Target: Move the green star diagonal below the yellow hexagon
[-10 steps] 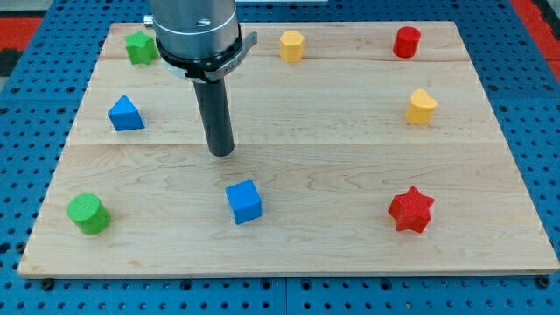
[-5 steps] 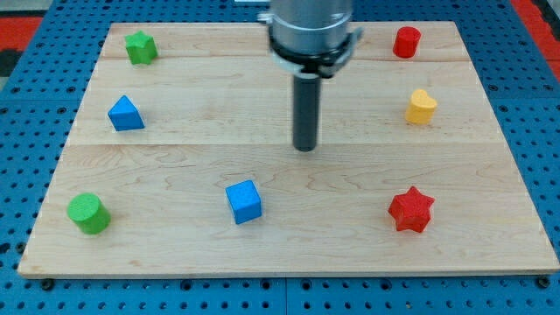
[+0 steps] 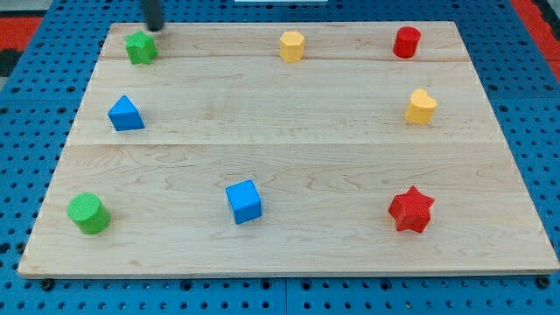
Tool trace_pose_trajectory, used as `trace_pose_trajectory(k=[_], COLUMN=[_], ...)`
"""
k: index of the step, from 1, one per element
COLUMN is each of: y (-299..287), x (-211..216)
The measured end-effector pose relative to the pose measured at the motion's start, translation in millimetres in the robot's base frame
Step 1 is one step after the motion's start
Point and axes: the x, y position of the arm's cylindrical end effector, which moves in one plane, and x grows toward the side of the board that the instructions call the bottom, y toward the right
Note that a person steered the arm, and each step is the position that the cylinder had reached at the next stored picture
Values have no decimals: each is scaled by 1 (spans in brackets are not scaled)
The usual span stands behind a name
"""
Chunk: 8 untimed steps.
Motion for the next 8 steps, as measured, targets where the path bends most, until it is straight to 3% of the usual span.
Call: trace_pose_trajectory(k=[1,2,3,4,7,8], y=[-27,36,111,50,114,50], x=[26,55,52,27,88,80])
